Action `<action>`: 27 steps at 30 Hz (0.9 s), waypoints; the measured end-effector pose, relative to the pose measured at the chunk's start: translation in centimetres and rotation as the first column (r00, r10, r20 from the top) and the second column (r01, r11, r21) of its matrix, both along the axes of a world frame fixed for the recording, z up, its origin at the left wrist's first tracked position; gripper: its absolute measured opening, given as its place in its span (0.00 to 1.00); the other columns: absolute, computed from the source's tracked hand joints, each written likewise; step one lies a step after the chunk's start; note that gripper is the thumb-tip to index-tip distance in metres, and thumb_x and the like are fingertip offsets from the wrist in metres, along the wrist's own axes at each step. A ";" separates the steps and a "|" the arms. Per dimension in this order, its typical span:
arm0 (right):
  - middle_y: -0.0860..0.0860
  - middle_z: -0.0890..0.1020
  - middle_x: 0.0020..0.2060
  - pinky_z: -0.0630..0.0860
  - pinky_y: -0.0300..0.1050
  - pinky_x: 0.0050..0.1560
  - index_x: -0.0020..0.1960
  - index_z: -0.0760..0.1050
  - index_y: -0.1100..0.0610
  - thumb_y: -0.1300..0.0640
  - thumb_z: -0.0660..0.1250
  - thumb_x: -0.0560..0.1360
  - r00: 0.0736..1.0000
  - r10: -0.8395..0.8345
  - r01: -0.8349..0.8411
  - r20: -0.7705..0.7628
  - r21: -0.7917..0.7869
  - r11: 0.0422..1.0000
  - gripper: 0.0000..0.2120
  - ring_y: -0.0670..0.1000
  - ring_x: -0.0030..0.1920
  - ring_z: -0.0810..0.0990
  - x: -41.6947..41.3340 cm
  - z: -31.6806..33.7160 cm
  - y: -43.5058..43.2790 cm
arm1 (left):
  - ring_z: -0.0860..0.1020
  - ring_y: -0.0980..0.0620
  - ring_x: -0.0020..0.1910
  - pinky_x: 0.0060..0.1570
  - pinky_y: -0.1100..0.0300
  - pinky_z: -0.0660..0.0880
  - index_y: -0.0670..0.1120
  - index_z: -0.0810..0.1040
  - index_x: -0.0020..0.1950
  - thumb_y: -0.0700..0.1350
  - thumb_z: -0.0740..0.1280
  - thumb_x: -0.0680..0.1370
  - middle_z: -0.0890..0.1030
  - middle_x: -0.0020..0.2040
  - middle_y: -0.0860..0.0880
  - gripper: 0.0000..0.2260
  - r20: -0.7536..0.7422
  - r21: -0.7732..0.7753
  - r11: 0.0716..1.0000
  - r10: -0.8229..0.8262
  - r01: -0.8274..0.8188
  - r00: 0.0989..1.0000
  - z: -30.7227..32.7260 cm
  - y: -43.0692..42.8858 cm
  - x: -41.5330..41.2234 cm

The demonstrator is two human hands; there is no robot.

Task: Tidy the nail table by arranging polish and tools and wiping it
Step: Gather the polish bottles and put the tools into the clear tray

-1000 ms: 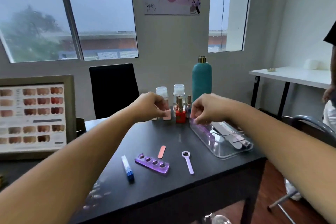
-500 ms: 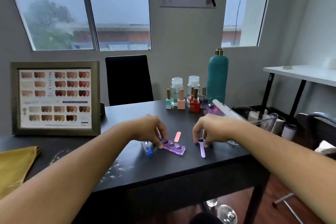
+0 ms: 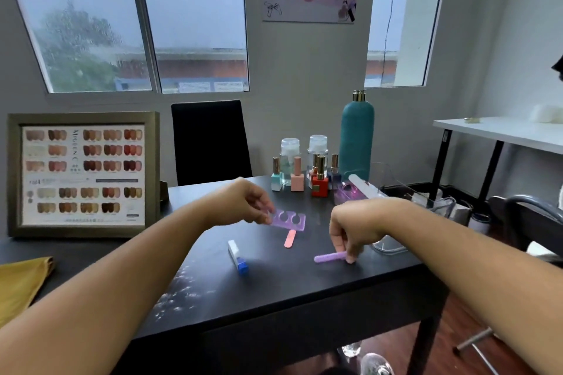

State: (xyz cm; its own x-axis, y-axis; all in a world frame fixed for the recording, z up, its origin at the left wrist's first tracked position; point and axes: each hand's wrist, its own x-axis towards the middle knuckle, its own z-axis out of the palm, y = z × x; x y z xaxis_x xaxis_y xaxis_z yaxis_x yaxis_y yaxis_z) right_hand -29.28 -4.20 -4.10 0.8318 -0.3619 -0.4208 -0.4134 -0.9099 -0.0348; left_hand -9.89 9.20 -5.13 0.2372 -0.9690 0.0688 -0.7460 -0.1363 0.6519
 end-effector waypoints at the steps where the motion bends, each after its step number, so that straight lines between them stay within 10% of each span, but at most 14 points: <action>1: 0.44 0.79 0.32 0.75 0.38 0.37 0.41 0.79 0.52 0.59 0.74 0.70 0.999 -0.014 0.013 0.043 0.016 1.000 0.05 0.43 0.34 0.77 -0.5 0.8 -0.2 | 0.78 0.55 0.35 0.40 0.61 0.76 0.44 0.82 0.44 0.38 0.73 0.70 0.82 0.35 0.50 0.04 -0.024 -0.050 0.999 0.018 -0.019 1.000 0.5 -0.3 0.0; 9: 0.49 0.83 0.33 0.76 0.37 0.35 0.39 0.82 0.56 0.60 0.74 0.70 0.834 -0.289 0.273 0.470 0.103 0.957 0.02 0.44 0.33 0.80 -5.7 7.7 -5.6 | 0.78 0.57 0.36 0.38 0.67 0.75 0.44 0.82 0.46 0.37 0.71 0.72 0.83 0.40 0.48 0.04 -0.004 -0.322 0.946 0.034 -0.034 0.999 4.1 -6.7 -3.8; 16: 0.50 0.85 0.35 0.81 0.44 0.43 0.38 0.84 0.56 0.58 0.76 0.67 0.820 -0.403 0.419 0.407 0.052 0.906 0.03 0.51 0.39 0.84 -6.6 4.8 -8.6 | 0.74 0.60 0.35 0.37 0.74 0.69 0.47 0.82 0.47 0.39 0.71 0.72 0.79 0.38 0.54 0.06 0.312 -0.143 0.969 -0.147 0.199 0.939 3.2 -12.5 -7.8; 27: 0.53 0.83 0.38 0.76 0.43 0.41 0.45 0.83 0.60 0.59 0.74 0.69 0.901 -0.384 0.380 0.202 0.059 0.923 0.06 0.50 0.37 0.78 -5.7 2.1 -9.6 | 0.73 0.57 0.33 0.38 0.66 0.70 0.53 0.81 0.45 0.41 0.74 0.70 0.78 0.34 0.56 0.08 0.295 0.054 0.955 -0.295 0.293 0.909 1.5 -15.3 -8.7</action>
